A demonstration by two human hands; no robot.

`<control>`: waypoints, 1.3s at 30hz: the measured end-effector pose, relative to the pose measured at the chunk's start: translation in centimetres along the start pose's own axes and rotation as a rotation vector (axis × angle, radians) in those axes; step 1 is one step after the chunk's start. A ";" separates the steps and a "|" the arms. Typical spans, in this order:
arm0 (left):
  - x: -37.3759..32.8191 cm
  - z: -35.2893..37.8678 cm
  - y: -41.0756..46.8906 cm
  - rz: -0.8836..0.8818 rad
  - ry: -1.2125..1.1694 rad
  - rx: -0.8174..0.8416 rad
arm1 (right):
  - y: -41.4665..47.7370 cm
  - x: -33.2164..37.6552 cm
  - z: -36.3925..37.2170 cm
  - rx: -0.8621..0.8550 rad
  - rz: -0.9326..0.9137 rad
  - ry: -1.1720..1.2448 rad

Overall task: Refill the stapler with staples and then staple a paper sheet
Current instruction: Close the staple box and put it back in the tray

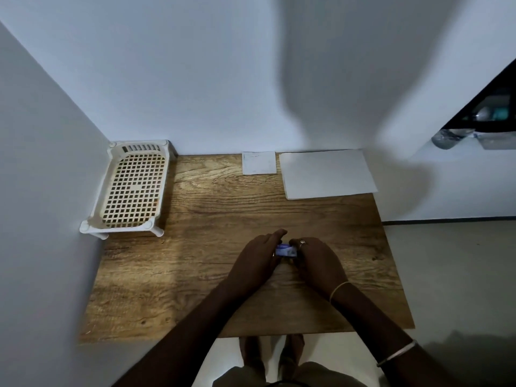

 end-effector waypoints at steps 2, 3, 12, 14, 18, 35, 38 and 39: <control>0.2 0.7 0.3 -0.011 0.015 0.030 | 0.0 -0.3 0.5 0.035 0.010 0.020; 0.4 0.9 0.3 -0.017 0.020 0.042 | 0.0 -0.4 0.8 0.051 0.013 0.027; 0.6 1.5 0.5 -0.008 0.071 0.103 | 0.8 -1.1 1.9 0.091 -0.011 0.043; 0.5 1.5 0.7 -0.001 0.081 0.108 | 1.0 -1.0 2.1 0.095 -0.015 0.037; 0.7 1.7 1.0 -0.007 0.112 0.129 | 1.2 -0.8 2.5 0.104 -0.028 0.035; 2.7 -4.0 0.3 0.089 0.097 0.020 | 4.9 3.9 1.1 0.065 -0.166 0.084; 3.9 -7.9 0.4 0.104 0.086 -0.044 | 7.4 6.9 0.2 0.046 -0.204 0.131; 4.5 -9.3 0.4 0.101 0.086 -0.064 | 8.3 8.1 -0.2 0.042 -0.221 0.143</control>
Point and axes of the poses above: each hand's wrist, its own y-axis towards the middle knuckle, its own z-axis out of the palm, x = y × z, the point moved 9 cm from there along y, towards the middle knuckle, and after that the axes turned 7 degrees about -y, right-handed, at the moved point
